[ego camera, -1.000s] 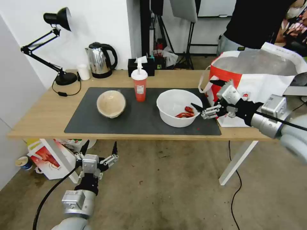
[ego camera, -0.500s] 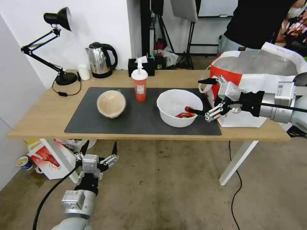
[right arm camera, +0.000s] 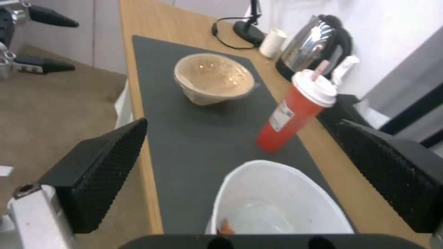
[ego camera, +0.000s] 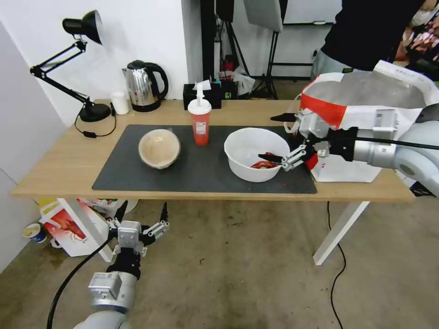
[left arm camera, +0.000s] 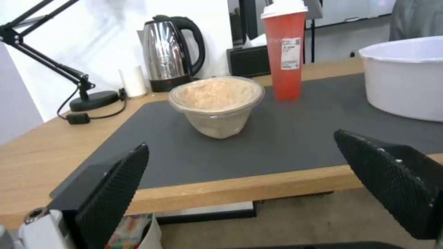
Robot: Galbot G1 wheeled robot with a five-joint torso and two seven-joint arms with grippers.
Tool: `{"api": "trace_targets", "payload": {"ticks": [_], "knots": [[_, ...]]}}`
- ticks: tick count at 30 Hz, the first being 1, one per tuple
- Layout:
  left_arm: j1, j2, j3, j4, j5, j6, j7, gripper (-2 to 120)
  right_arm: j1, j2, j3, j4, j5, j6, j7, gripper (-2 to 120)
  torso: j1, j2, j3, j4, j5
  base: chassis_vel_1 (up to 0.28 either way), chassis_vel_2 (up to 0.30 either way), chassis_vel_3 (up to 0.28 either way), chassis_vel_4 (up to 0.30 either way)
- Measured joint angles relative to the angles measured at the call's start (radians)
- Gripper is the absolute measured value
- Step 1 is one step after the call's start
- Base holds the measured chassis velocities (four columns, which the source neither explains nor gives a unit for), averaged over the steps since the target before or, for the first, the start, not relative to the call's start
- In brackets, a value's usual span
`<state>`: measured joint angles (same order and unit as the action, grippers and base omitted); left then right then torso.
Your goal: Pick up the trash from the table and place it into the takeout bag.
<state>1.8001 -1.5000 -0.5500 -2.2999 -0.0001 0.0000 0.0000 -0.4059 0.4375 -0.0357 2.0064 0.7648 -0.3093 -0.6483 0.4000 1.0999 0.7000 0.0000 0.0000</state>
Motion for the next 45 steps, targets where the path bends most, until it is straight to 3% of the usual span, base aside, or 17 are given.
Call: {"api": "trace_targets", "payload": {"ticks": [7,10,21,25,29,30,32,43,45], "knots": [[0.0,0.0,0.0,0.0,0.0,0.0,0.0,100,0.181,0.047,-0.205,-0.076,0.052,-0.003,-0.013,100,0.0,0.0,0.0,0.0,0.0,0.0,0.0,0.0,0.0],[0.0,0.0,0.0,0.0,0.0,0.0,0.0,100,0.217,0.056,-0.246,-0.091,0.062,-0.004,-0.016,100,0.0,0.0,0.0,0.0003,-0.0002,0.0,0.0,0.0,0.0],[0.0,0.0,0.0,0.0,0.0,0.0,0.0,100,0.235,0.063,-0.267,-0.098,0.073,-0.009,-0.014,100,0.0,0.0,0.0,0.0,0.0,0.0,0.0,0.0,0.0],[0.0,0.0,0.0,0.0,0.0,0.0,0.0,100,0.271,0.082,-0.304,-0.104,0.123,-0.045,0.03,100,0.0,0.0,0.0,-0.0005,0.0003,0.0,0.0,0.0,0.0],[0.0,0.0,0.0,0.0,0.0,0.0,0.0,100,0.325,0.111,-0.352,-0.109,0.179,-0.088,0.081,100,0.0,0.0,0.0,0.0011,0.0,0.0,0.0,0.0,0.0],[0.0,0.0,0.0,0.0,0.0,0.0,0.0,100,0.331,0.111,-0.357,-0.11,0.182,-0.089,0.085,100,0.0,0.0,0.0,0.0,-0.0005,0.0,0.0,0.0,0.0],[0.0,0.0,0.0,0.0,0.0,0.0,0.0,100,0.368,0.13,-0.402,-0.112,0.24,-0.129,0.144,100,0.0,0.0,0.0,-0.0007,0.0004,0.0,0.0,0.0,0.0],[0.0,0.0,0.0,0.0,0.0,0.0,0.0,100,0.506,0.204,-0.563,-0.127,0.45,-0.28,0.359,100,0.0,0.0,0.0,-0.0001,0.0001,0.0,0.0,0.0,0.0],[0.0,0.0,0.0,0.0,0.0,0.0,0.0,100,0.598,0.253,-0.669,-0.136,0.587,-0.378,0.499,100,0.0,0.0,0.0,0.0,-0.0001,0.0,0.0,0.0,0.0]]}}
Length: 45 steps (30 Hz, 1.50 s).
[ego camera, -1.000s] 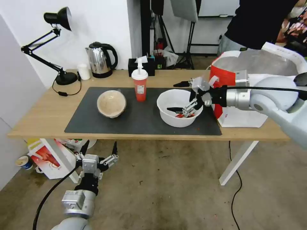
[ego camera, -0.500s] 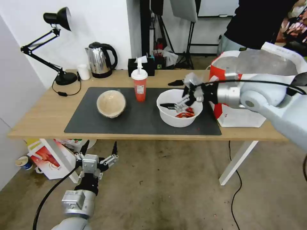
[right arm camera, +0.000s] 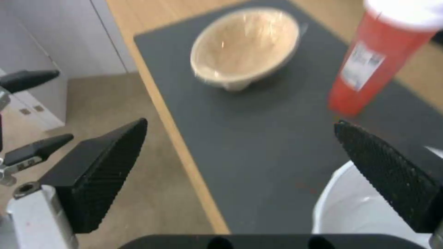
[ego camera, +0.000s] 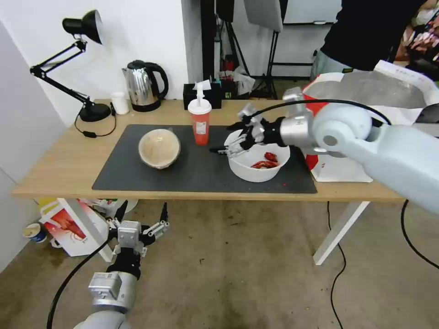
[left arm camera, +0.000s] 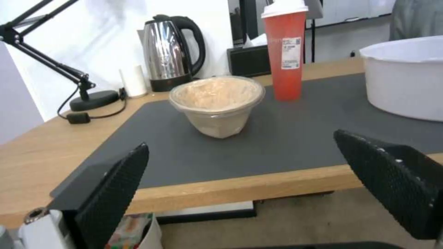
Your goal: Pick up the trash from the table and place it into the takeout bag.
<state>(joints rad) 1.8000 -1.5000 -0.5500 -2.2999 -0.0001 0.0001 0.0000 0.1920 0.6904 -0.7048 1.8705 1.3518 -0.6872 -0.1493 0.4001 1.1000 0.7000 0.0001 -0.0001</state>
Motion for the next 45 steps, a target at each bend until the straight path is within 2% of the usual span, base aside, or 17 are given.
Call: {"api": "trace_targets", "payload": {"ticks": [5,8,10,12,18,26,45], "knots": [[0.0,0.0,0.0,0.0,0.0,0.0,0.0,100,0.036,0.014,-0.041,-0.001,0.056,-0.033,0.058,100,0.0,0.0,0.0,0.0001,0.0001,0.0,0.0,0.0,0.0],[0.0,0.0,0.0,0.0,0.0,0.0,0.0,100,0.052,-0.009,-0.08,0.03,0.137,-0.038,0.15,100,0.0,0.0,0.0,-0.0003,0.0003,0.0,0.0,0.0,0.0],[0.0,0.0,0.0,0.0,0.0,0.0,0.0,100,0.055,-0.015,-0.089,0.037,0.156,-0.039,0.17,100,0.0,0.0,0.0,-0.0004,0.0003,0.0,0.0,0.0,0.0],[0.0,0.0,0.0,0.0,0.0,0.0,0.0,100,0.07,-0.043,-0.117,0.068,0.217,-0.042,0.248,100,0.0,0.0,0.0,-0.0003,0.0001,0.0,0.0,0.0,0.0],[0.0,0.0,0.0,0.0,0.0,0.0,0.0,100,0.074,-0.054,-0.117,0.074,0.217,-0.042,0.261,100,0.0,0.0,0.0,-0.0003,0.0003,0.0,0.0,0.0,0.0],[0.0,0.0,0.0,0.0,0.0,0.0,0.0,100,0.085,-0.057,-0.053,0.05,0.207,-0.04,0.25,100,0.0,0.0,0.0,0.0,0.0,0.0,0.0,0.0,0.0],[0.0,0.0,0.0,0.0,0.0,0.0,0.0,100,0.079,-0.092,-0.064,0.059,0.199,-0.037,0.248,100,0.0,0.0,0.0,-0.0001,0.0001,0.0,0.0,0.0,0.0]]}}
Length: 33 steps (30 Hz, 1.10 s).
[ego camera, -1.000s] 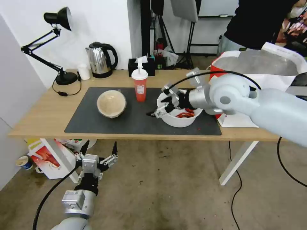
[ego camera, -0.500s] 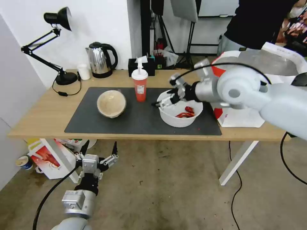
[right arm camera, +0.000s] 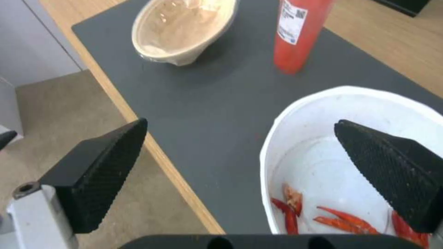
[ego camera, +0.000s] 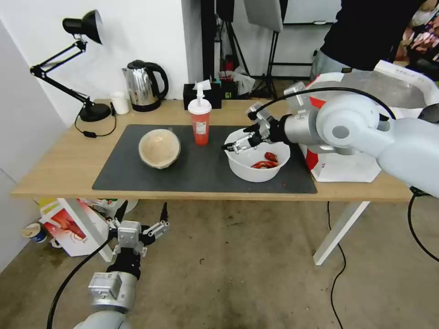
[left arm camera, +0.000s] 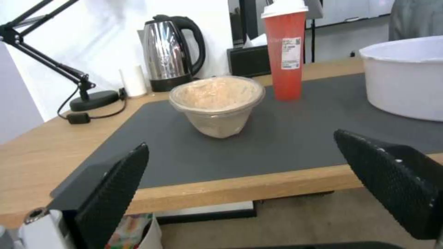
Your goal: Pick up the trash from the table and place it into the takeout bag.
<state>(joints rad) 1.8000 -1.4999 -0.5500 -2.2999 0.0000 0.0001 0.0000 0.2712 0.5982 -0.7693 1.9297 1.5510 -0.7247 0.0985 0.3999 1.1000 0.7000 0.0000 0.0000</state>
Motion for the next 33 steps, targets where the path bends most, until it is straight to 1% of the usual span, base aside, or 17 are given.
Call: {"api": "trace_targets", "payload": {"ticks": [11,17,26,29,33], "knots": [[0.0,0.0,0.0,0.0,0.0,0.0,0.0,100,-0.026,-0.021,-0.01,0.007,-0.008,0.001,0.006,100,0.0,0.0,0.0,-0.0001,0.0001,0.0,0.0,0.0,0.0],[0.0,0.0,0.0,0.0,0.0,0.0,0.0,100,-0.026,0.009,-0.041,-0.038,-0.045,0.001,0.011,100,0.0,0.0,0.0,0.0002,0.0,0.0,0.0,0.0,0.0],[0.0,0.0,0.0,0.0,0.0,0.0,0.0,100,-0.011,0.042,-0.08,-0.088,-0.059,0.001,0.001,100,0.0,0.0,0.0,0.0,0.0,0.0,0.0,0.0,0.0],[0.0,0.0,0.0,0.0,0.0,0.0,0.0,100,0.013,0.058,-0.12,-0.104,-0.077,0.001,-0.009,100,0.0,0.0,0.0,0.0,0.0,0.0,0.0,0.0,0.0],[0.0,0.0,0.0,0.0,0.0,0.0,0.0,100,0.025,0.065,-0.145,-0.105,-0.081,0.0,-0.011,100,0.0,0.0,0.0,0.0,0.0,0.0,0.0,0.0,0.0]]}}
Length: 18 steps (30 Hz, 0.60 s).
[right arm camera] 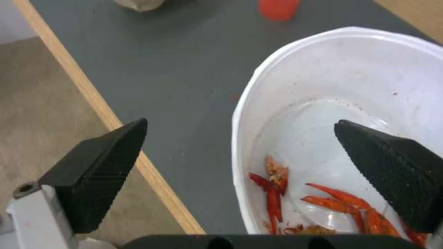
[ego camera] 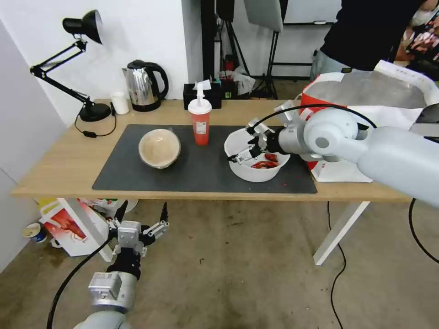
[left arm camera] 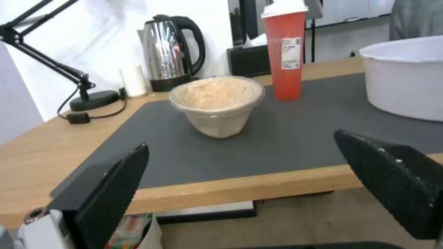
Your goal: Pick up the trash from the table and place it into the takeout bag.
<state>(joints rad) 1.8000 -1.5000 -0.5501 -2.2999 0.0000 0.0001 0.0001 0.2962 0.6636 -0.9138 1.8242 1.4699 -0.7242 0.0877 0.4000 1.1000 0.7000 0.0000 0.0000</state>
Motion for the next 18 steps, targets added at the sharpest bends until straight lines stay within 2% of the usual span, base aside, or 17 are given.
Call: {"api": "trace_targets", "payload": {"ticks": [18], "knots": [[0.0,0.0,0.0,0.0,0.0,0.0,0.0,100,0.039,-0.005,-0.056,0.004,0.0,-0.001,-0.019,100,0.0,0.0,0.0,0.0,0.0,0.0,0.0,0.0,0.0]]}}
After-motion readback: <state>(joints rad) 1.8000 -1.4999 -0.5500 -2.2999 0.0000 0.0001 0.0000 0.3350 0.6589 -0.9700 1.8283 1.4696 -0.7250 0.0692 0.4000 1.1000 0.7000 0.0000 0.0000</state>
